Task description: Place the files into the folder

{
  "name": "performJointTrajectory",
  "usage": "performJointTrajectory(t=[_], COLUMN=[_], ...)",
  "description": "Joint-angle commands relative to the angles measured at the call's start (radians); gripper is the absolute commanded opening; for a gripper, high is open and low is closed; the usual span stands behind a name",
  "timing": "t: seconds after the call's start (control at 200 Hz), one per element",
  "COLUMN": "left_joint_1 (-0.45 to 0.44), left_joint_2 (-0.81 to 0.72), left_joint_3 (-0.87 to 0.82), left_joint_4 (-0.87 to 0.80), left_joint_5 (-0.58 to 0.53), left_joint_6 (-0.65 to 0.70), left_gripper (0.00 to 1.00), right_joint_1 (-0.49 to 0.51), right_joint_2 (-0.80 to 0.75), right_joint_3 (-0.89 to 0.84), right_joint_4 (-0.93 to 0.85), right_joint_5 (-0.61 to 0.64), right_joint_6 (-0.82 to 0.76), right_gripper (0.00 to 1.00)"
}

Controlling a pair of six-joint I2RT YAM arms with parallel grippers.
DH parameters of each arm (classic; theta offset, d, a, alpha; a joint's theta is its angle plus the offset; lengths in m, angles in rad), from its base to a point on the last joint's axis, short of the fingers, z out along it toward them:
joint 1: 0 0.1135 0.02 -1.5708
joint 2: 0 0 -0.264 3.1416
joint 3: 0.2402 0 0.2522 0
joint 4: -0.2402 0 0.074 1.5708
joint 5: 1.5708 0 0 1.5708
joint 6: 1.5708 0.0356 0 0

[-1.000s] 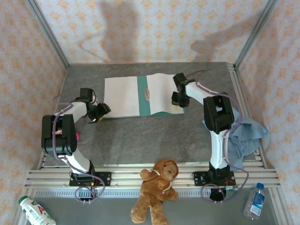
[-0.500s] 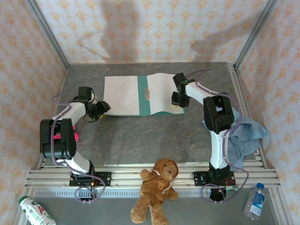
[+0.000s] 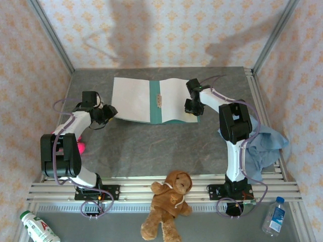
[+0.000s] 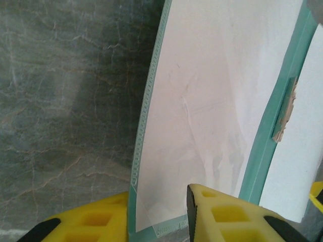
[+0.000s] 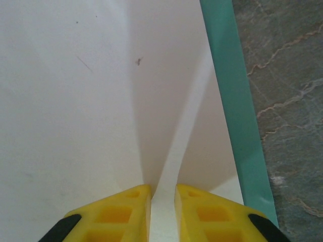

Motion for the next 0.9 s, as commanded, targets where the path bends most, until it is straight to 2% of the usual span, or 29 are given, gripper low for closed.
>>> performJointTrajectory(t=[0.0, 0.19, 0.295, 0.565, 0.69, 0.896], left_joint_1=[-0.008, -0.008, -0.008, -0.015, -0.049, -0.162], left_joint_2=[-0.030, -0.050, -0.062, -0.095, -0.120, -0.151], left_joint_3=[0.019, 0.043, 0.053, 0.122, 0.182, 0.287], left_joint_4=[0.053, 0.026, 0.008, -0.108, -0.203, -0.350], left_joint_5=[0.025, -0.021, -0.041, -0.117, -0.204, -0.384], left_joint_6=[0.017, 0.092, 0.121, 0.196, 0.249, 0.309], left_gripper=[0.23, 0.13, 0.08, 0.04, 0.04, 0.04], right_joint_1=[0.007, 0.008, 0.007, 0.007, 0.005, 0.000], right_joint_2=[-0.024, -0.049, -0.083, -0.196, -0.248, -0.322], right_joint_3=[-0.034, -0.023, -0.021, 0.011, 0.012, -0.035], right_joint_4=[-0.048, -0.081, -0.094, -0.157, -0.172, -0.177], right_joint_5=[0.024, 0.016, 0.006, -0.009, -0.018, -0.019], right_joint_6=[-0.008, -0.012, -0.004, -0.005, -0.008, -0.015], right_gripper=[0.21, 0.25, 0.30, 0.36, 0.37, 0.37])
